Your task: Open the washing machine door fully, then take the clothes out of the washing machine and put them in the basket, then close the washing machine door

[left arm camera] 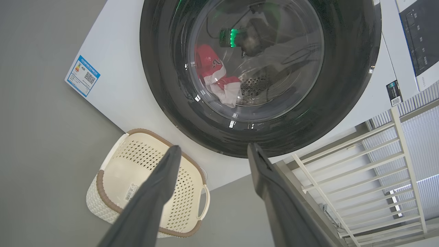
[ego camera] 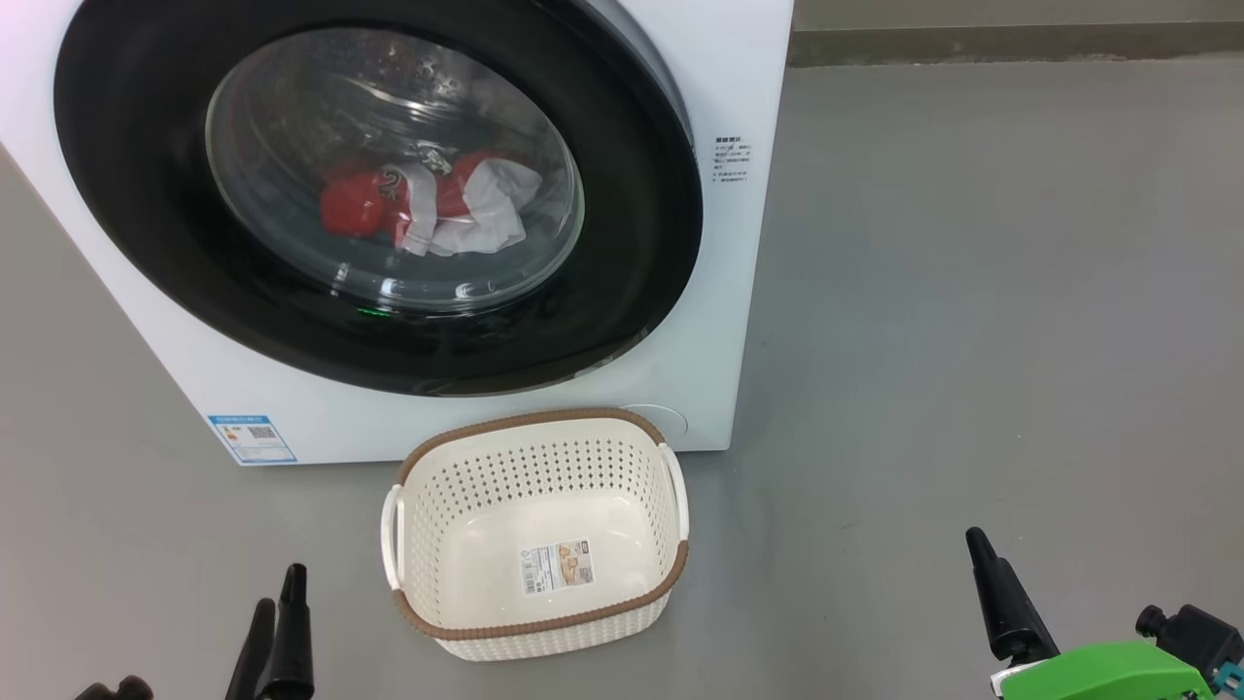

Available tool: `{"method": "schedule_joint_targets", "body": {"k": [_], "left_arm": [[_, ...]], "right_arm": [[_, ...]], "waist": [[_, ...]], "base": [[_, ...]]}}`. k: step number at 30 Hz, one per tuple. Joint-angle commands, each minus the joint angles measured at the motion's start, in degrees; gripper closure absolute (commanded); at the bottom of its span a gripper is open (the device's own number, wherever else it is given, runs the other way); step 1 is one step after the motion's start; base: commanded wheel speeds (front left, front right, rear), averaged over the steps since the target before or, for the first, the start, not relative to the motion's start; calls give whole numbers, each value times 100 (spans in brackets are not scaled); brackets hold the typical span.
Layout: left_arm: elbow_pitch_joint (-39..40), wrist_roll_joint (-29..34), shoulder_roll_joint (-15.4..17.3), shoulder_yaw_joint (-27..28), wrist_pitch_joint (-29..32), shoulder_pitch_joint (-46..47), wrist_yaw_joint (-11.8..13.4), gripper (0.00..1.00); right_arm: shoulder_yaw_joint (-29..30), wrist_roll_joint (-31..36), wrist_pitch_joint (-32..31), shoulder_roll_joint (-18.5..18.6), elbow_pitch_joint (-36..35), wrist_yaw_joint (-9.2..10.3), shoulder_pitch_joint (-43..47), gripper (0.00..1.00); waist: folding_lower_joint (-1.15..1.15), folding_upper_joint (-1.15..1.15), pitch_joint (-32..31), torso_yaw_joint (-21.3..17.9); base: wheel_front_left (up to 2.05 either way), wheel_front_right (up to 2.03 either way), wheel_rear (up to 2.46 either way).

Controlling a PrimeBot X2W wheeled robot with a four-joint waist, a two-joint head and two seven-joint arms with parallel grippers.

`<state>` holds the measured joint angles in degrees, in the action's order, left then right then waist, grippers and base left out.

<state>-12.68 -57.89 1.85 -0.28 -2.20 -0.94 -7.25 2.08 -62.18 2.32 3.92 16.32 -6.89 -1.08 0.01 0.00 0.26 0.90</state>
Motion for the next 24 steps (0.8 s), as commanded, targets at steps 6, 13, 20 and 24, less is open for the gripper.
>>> {"method": "schedule_joint_targets", "body": {"k": [6, 13, 20, 24], "left_arm": [[261, 596, 120, 19, -170, 65, -12, 0], [346, 1103, 131, -24, -288, 16, -13, 0], [426, 1584, 153, -86, -405, -27, -15, 0], [470, 1859, 162, -116, -473, -51, -15, 0]], "right_arm": [[-164, 547, 161, 115, -191, -29, -29, 0], [-260, 998, 279, 147, -221, -32, -5, 0], [-341, 1428, 396, 174, -251, -35, 21, 0], [-386, 1675, 463, 194, -266, -37, 36, 0]], "waist": [[0, 0, 3, 20], [0, 0, -12, 33], [0, 0, -17, 34], [0, 0, -19, 33]], "base": [[0, 0, 0], [0, 0, 0], [0, 0, 0], [0, 0, 0]]}}
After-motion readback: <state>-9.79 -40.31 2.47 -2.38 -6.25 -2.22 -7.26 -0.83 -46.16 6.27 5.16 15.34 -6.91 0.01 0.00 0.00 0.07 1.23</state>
